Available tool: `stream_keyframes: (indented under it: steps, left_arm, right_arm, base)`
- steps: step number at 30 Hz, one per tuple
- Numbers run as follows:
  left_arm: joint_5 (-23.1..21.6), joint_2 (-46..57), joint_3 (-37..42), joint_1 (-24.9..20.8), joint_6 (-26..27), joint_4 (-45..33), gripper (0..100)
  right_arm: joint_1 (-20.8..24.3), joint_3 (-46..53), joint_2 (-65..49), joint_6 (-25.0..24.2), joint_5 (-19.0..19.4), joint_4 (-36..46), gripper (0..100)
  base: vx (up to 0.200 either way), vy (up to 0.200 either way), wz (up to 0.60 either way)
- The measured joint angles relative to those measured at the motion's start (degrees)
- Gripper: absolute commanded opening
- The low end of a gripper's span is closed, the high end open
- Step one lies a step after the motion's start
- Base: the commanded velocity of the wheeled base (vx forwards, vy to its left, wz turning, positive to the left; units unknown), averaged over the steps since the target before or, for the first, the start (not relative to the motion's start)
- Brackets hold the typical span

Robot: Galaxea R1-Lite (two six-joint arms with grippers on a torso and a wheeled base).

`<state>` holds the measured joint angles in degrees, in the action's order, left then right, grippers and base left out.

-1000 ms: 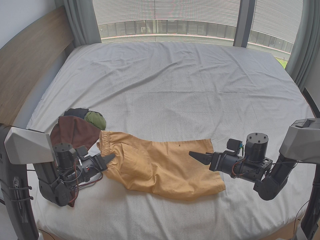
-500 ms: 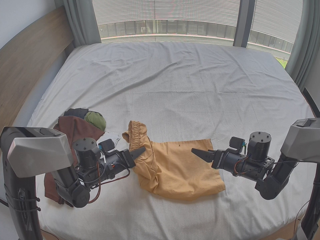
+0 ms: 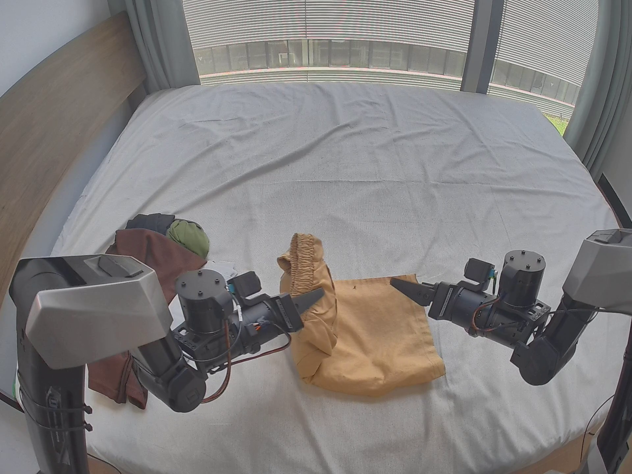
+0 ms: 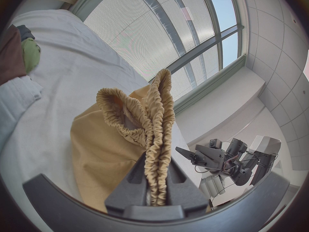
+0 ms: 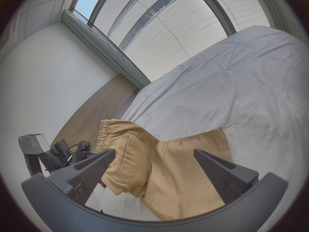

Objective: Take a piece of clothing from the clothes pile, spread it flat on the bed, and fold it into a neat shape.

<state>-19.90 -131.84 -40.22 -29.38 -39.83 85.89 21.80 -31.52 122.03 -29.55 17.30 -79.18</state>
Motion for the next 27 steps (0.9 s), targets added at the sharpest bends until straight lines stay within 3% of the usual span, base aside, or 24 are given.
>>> stream_keyframes:
  steps: [7,27]
  left_arm:
    - [0.5,-1.5,-4.8,-3.4,-1.4,-1.3,0]
    - [1.3,-9.3,-12.3,-7.1,-1.5,-1.9,0]
  right_arm:
    - [-2.5,-0.9,-0.5,0.0,0.0,0.0,100]
    - [-4.8,-2.4,-0.8,0.0,0.0,0.0,100]
  base:
    - [0.0,0.0,0.0]
    - [0.0,0.0,0.0]
